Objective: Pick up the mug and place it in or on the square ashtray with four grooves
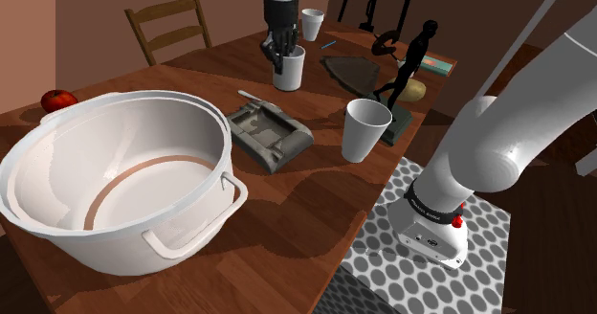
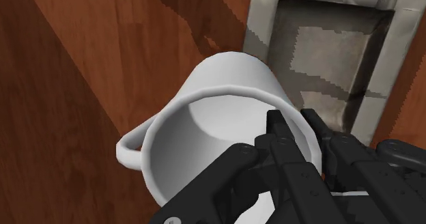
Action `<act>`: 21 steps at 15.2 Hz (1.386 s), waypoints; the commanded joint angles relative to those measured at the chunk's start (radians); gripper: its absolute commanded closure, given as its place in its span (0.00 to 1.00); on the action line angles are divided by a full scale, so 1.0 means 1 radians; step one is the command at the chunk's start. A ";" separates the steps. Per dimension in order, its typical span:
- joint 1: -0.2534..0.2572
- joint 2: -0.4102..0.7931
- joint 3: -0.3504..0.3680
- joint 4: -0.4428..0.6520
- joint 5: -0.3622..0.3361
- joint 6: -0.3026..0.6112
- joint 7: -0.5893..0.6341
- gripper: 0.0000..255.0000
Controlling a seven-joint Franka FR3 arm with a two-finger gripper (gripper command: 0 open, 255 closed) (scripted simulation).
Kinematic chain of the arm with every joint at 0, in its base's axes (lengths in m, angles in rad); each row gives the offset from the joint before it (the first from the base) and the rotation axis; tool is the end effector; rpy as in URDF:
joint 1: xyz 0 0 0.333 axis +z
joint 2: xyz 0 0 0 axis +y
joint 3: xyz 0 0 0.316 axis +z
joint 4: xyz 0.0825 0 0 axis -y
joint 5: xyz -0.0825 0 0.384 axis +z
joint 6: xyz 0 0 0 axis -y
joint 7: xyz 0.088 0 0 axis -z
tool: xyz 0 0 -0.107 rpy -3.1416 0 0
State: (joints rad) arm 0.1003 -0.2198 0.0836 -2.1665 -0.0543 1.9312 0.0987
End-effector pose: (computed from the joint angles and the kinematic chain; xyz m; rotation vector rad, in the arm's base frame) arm 0.4777 0.0869 0.4866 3.0670 0.1575 -0.0102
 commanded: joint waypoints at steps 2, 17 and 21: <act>0.031 0.022 0.046 0.037 0.009 -0.018 0.074 1.00; 0.061 0.098 0.093 -0.039 0.004 0.128 0.161 1.00; 0.061 0.120 0.095 -0.072 -0.002 0.181 0.168 1.00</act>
State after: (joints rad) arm 0.1626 -0.1062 0.1795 -2.2286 -0.0539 2.0961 0.2676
